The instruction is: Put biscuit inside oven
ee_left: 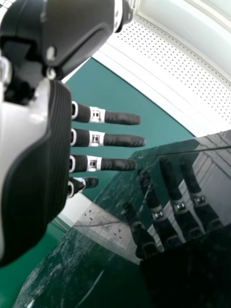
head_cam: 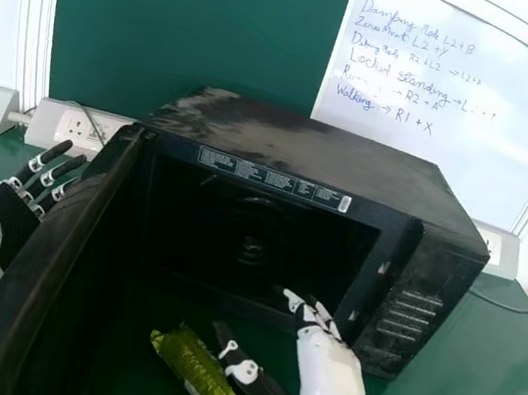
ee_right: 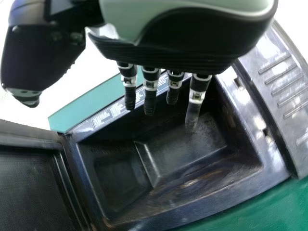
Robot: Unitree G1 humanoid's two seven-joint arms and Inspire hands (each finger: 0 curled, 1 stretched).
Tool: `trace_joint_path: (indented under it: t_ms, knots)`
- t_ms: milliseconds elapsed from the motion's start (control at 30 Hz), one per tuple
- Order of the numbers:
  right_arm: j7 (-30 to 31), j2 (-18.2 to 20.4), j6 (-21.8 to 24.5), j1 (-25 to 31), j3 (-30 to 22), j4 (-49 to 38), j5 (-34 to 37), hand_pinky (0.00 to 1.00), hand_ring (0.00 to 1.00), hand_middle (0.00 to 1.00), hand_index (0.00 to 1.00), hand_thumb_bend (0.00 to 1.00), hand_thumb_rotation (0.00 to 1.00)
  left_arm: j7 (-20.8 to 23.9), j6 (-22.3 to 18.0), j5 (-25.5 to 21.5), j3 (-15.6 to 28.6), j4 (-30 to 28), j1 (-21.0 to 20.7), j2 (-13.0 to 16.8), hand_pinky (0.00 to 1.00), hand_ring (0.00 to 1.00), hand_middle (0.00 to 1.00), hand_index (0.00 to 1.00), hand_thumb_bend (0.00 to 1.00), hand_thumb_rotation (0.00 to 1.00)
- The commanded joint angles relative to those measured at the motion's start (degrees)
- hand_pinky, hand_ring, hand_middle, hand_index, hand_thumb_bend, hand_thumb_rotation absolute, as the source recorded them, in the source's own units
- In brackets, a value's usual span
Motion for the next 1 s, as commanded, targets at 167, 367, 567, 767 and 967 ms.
trace_joint_path:
  t_ms: [167, 367, 567, 767, 967]
  knots:
    - [9.1, 6.3, -5.5, 1.3, 3.2, 0.1, -7.5, 0.87, 0.99, 0.96, 0.97, 0.92, 0.49, -0.6, -0.7, 0.5, -0.3, 0.1, 0.0, 0.1, 0.81, 0.73, 0.70, 0.71, 0.47, 0.22]
    - [15.7, 8.5, -9.3, 0.0, 2.2, 0.2, -9.4, 0.88, 0.98, 0.95, 0.96, 0.96, 0.50, 0.6, -0.4, 0.3, -0.5, -0.7, 0.0, -0.2, 0.84, 0.76, 0.72, 0.73, 0.48, 0.23]
    - [21.3, 11.4, -12.6, -1.3, 2.7, 0.6, -13.4, 0.89, 0.97, 0.95, 0.95, 0.98, 0.50, 0.2, -0.4, 0.1, -0.4, -0.4, 0.0, 0.0, 0.84, 0.76, 0.72, 0.73, 0.44, 0.24]
    - [23.6, 13.2, -15.5, -1.6, 2.5, 1.4, -13.9, 0.88, 0.96, 0.93, 0.94, 0.97, 0.47, 1.2, -0.3, 0.2, -0.7, -1.3, 0.1, -0.2, 0.83, 0.75, 0.71, 0.73, 0.44, 0.24]
    - [27.2, 15.1, -17.5, -3.5, 2.8, 2.8, -16.2, 0.89, 0.97, 0.94, 0.95, 0.95, 0.47, 1.6, -0.3, 0.3, -0.8, -1.9, 0.1, -0.1, 0.82, 0.74, 0.71, 0.71, 0.40, 0.23]
